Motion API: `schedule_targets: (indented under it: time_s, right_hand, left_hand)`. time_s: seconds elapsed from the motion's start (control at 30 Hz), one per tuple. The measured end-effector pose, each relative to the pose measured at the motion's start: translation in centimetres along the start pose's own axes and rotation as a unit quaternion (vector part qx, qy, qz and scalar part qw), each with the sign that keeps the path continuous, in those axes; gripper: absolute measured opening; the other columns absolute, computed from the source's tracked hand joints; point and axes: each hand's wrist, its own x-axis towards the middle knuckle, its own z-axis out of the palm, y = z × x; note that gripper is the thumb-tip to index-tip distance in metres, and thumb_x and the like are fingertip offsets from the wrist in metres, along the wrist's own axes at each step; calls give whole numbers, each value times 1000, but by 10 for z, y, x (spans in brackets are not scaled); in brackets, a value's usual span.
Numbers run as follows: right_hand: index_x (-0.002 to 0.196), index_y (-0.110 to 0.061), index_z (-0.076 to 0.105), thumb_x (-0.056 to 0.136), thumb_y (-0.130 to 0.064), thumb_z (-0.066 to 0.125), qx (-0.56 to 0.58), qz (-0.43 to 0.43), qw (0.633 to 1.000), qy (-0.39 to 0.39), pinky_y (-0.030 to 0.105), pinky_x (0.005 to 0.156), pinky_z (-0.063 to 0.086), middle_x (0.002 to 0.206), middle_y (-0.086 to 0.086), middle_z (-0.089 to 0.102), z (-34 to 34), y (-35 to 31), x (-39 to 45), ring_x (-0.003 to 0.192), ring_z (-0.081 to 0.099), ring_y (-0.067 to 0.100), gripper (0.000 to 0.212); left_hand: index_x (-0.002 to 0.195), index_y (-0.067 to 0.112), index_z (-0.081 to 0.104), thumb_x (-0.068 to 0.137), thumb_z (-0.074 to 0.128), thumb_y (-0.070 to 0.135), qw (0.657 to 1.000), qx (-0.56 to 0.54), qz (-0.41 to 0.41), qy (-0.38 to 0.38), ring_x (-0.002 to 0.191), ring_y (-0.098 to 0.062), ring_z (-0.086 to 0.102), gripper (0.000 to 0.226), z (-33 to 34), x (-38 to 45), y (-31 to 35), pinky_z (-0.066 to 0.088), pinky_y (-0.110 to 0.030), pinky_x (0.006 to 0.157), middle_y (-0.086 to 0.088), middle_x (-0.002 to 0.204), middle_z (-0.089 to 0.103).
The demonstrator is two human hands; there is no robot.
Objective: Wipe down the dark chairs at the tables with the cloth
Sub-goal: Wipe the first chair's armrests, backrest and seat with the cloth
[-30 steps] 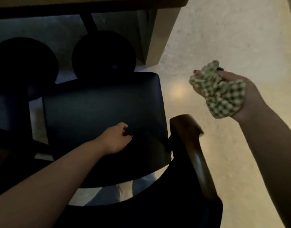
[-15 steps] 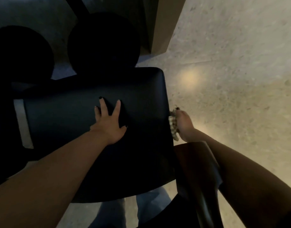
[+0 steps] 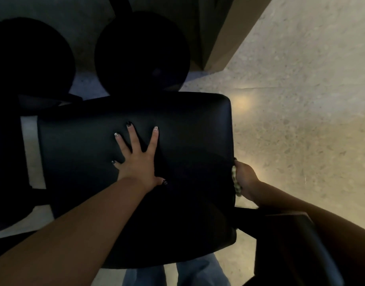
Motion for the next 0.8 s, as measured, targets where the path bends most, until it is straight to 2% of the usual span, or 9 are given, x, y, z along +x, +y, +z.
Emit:
schedule_targets:
  time_s: [0.07, 0.2, 0.3, 0.47, 0.57, 0.63, 0.73, 0.8]
  right_hand:
    - [58, -10, 50, 95, -46, 39, -24, -15, 999, 20, 20, 38, 25, 35, 5, 35, 2, -13, 3, 27, 30, 18, 53]
    - [45, -16, 39, 95, -47, 39, -9, -58, 997, 56, 19, 37, 25, 34, 4, 31, 8, -53, 8, 26, 27, 15, 59]
    - [49, -14, 37, 96, -42, 39, -20, -102, 991, 83, 16, 36, 24, 31, 3, 31, 15, -91, 9, 24, 26, 13, 55]
    - [48, -14, 43, 97, -41, 34, -52, -186, 977, 89, 14, 38, 23, 30, 2, 36, 23, -159, 9, 22, 27, 13, 57]
    - [61, -15, 54, 99, -41, 35, -111, -238, 961, 88, 14, 37, 25, 38, 1, 48, 29, -193, 5, 25, 35, 15, 50]
    - [70, -17, 57, 100, -38, 37, -183, -294, 933, 95, 24, 38, 30, 62, 7, 58, 39, -211, 0, 40, 45, 15, 41]
    - [68, -24, 49, 100, -27, 41, -353, -356, 859, 103, 18, 51, 34, 82, 8, 55, 58, -225, -10, 54, 46, 11, 33]
    - [79, -21, 51, 100, -23, 41, -425, -356, 827, 91, 23, 60, 35, 91, 9, 52, 74, -231, -18, 70, 45, 13, 23]
  left_hand:
    - [135, 45, -42, 59, 83, 59, 1000, -1, 2, 13, 137, -49, -31, 147, 5, 3, -1, 32, -71, 100, -13, 140, -54]
    - [134, 42, -44, 61, 82, 60, 999, -3, 9, 31, 135, -51, -32, 146, 13, 7, -3, 33, -71, 98, -15, 138, -56]
    - [134, 42, -44, 62, 81, 59, 999, -10, 12, 37, 134, -52, -34, 145, 14, 8, -4, 32, -72, 99, -15, 137, -57]
    - [136, 42, -42, 63, 81, 57, 999, -14, 17, 42, 133, -52, -35, 144, 15, 8, -4, 32, -73, 100, -16, 137, -56]
    - [136, 40, -43, 64, 80, 58, 999, -11, 19, 33, 133, -53, -34, 144, 12, 5, -3, 32, -72, 101, -18, 137, -55]
    - [135, 39, -45, 66, 80, 57, 999, -11, 24, 22, 133, -53, -35, 143, 8, 4, -4, 31, -71, 103, -18, 137, -55]
    - [136, 38, -44, 71, 78, 56, 999, -3, 49, -10, 133, -52, -35, 139, -1, 1, -10, 32, -68, 105, -16, 138, -55]
    - [140, 37, -39, 78, 74, 51, 996, 11, 78, -39, 135, -50, -33, 130, -9, -1, -21, 36, -63, 106, -14, 141, -53]
